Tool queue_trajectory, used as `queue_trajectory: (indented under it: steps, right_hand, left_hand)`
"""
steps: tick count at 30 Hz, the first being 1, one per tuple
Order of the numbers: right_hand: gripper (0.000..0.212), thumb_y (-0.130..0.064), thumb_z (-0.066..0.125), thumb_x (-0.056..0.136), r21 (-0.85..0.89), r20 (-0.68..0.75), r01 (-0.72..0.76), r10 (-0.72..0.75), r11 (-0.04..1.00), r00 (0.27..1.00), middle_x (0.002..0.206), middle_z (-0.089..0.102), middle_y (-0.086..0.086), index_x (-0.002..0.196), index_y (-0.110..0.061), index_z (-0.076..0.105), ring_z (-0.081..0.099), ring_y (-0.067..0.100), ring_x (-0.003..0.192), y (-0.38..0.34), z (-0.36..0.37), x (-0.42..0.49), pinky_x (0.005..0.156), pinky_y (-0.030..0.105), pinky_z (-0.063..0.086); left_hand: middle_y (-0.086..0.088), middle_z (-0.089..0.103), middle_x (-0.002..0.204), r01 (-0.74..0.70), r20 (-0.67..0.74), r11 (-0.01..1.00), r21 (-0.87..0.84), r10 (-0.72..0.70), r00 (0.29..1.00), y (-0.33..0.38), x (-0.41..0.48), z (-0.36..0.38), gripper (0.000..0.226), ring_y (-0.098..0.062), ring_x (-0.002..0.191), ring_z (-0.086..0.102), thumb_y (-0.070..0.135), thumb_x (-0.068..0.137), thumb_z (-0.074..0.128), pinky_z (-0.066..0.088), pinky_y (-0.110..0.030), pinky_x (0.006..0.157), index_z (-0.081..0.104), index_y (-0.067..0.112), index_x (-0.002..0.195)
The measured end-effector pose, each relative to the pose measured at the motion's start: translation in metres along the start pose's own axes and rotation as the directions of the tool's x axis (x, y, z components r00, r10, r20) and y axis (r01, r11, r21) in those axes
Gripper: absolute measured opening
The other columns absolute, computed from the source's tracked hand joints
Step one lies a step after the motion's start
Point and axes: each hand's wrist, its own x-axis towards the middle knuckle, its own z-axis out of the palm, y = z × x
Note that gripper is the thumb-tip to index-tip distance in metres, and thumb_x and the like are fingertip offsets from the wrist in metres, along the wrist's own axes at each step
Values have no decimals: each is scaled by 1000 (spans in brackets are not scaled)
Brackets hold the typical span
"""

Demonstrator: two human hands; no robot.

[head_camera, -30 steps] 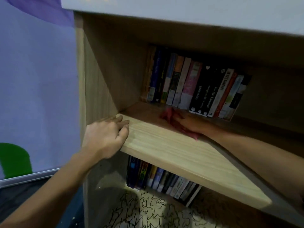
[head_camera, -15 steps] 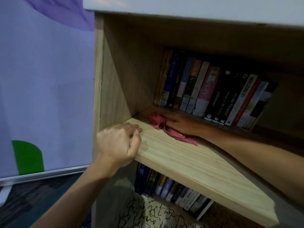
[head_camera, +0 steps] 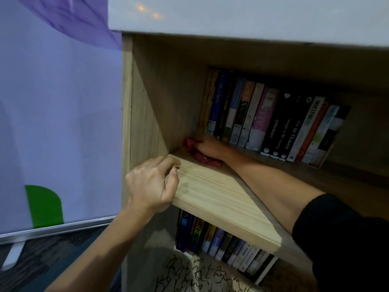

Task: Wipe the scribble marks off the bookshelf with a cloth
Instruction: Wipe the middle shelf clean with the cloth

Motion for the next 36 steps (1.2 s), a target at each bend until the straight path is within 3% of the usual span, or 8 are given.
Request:
queue_trajectory:
  steps: [4,7,11,16,25,30,33,36]
  right_hand:
    - [36,-3,43,97,138,79,239,-251,961,965,129,57,6,130,-10,57,49,7,114,-23,0,-64,94,15,34]
    - [42,7,38,94,225,194,258,-303,939,933,132,55,8,130,-6,55,50,13,121,-13,-8,-97,106,23,35]
    - [45,7,41,92,71,-17,206,-205,976,979,124,54,-2,133,-7,53,48,10,118,5,-18,-92,92,2,32]
    - [40,-21,35,102,-100,-18,-10,8,995,1000,135,53,14,141,-13,44,55,27,115,16,-10,-17,91,27,45]
    - [41,-26,36,102,-108,-74,-122,114,987,991,134,52,16,136,-7,48,54,29,115,2,4,27,91,31,45]
    - [40,-6,42,96,10,-21,85,-85,996,996,134,55,12,134,-12,53,51,24,122,-18,9,-20,95,25,38]
    - [41,1,40,96,121,73,249,-258,961,963,137,51,7,135,-7,51,43,8,124,-38,13,-62,102,13,28]
    - [43,1,38,97,120,112,282,-295,952,949,141,49,8,138,-7,48,41,10,129,-38,14,-72,110,18,25]
  left_hand:
    - [-6,68,88,23,-18,1000,-9,-23,1000,5,-1,-3,46,-23,63,63,34,88,30,29,-19,50,67,8,99]
    - [-7,66,102,46,12,998,-37,-46,999,4,-2,-3,46,-23,80,64,36,91,28,45,-26,58,62,10,109]
    - [-4,71,85,19,-21,1000,-21,-19,1000,0,-3,1,45,-23,72,66,32,89,30,50,-31,59,70,12,91]
    - [2,70,67,-50,-154,998,-33,44,987,-5,-3,7,46,-18,56,64,26,85,34,47,-27,49,73,13,65]
    - [1,68,63,-88,-170,995,-52,78,982,-8,-2,11,43,-20,52,62,28,82,36,46,-32,44,70,12,62]
    - [1,67,64,-58,-140,998,-25,54,989,-6,-4,9,43,-21,54,61,28,84,35,46,-33,47,69,12,63]
    - [-1,66,64,-35,-131,999,-10,33,991,-4,-5,6,45,-22,54,60,28,86,33,47,-30,49,68,11,63]
    - [-3,65,63,-44,-139,999,2,44,989,-2,-5,4,45,-22,53,60,26,87,34,48,-28,52,68,9,63]
